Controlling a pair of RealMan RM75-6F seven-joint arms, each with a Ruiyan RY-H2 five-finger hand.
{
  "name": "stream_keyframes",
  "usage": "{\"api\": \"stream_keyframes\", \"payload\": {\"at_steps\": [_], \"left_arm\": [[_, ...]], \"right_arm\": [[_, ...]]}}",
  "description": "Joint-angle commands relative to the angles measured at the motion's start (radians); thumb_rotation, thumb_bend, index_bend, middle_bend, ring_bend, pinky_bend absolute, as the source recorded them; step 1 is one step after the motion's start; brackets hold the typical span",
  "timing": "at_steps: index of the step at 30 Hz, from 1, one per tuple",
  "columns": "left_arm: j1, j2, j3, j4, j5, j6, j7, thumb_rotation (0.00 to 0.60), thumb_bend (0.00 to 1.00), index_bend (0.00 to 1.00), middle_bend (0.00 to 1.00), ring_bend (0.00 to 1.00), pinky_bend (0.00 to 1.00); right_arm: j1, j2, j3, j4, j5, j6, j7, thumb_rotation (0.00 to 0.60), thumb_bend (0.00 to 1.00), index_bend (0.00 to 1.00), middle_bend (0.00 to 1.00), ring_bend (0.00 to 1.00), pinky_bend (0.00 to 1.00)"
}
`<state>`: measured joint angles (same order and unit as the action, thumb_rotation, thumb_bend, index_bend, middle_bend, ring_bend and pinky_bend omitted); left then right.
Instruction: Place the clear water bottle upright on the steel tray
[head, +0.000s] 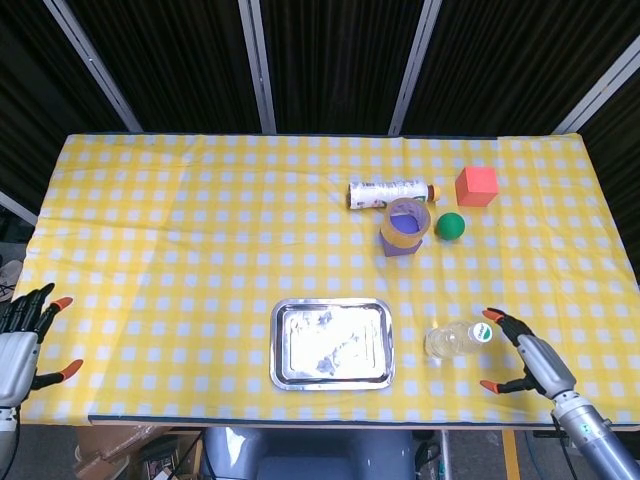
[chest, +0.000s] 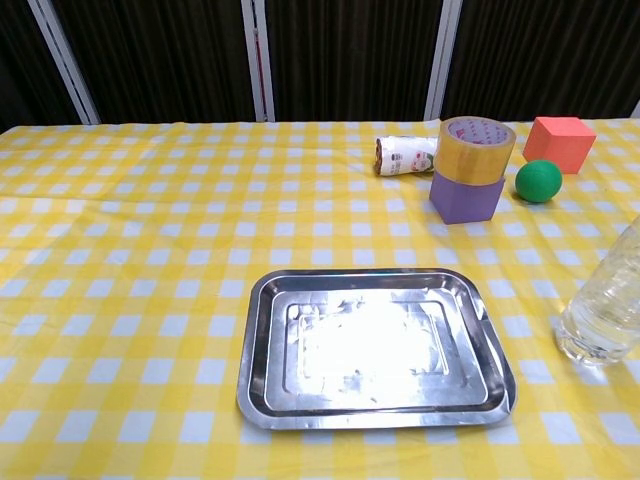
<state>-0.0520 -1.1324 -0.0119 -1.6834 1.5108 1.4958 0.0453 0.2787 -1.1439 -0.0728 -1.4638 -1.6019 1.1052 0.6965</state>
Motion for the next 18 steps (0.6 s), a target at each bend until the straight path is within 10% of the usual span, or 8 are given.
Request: {"api": "stream_keyframes", "payload": {"at_steps": [1,18], "left_arm": [[0.004,-0.003,0.002,0.008,0.028,0.024,-0.025,0.6,0.18,0.17,0.0,0.0,0.0],[0.008,-0.037,-0.009,0.05,0.07,0.077,-0.07,0.6,0.18,0.17,0.0,0.0,0.0]], "right_arm": [[0.05,0.007,0.009,-0.03,0.015,-0.069,0.022,0.6,0.19,0.1,0.09,0.0,0.0],[0.103,-0.03,0.042,-0.111,0.085,-0.147,0.094,0.6,0.19,0.12,0.16,0.0,0.0]]}}
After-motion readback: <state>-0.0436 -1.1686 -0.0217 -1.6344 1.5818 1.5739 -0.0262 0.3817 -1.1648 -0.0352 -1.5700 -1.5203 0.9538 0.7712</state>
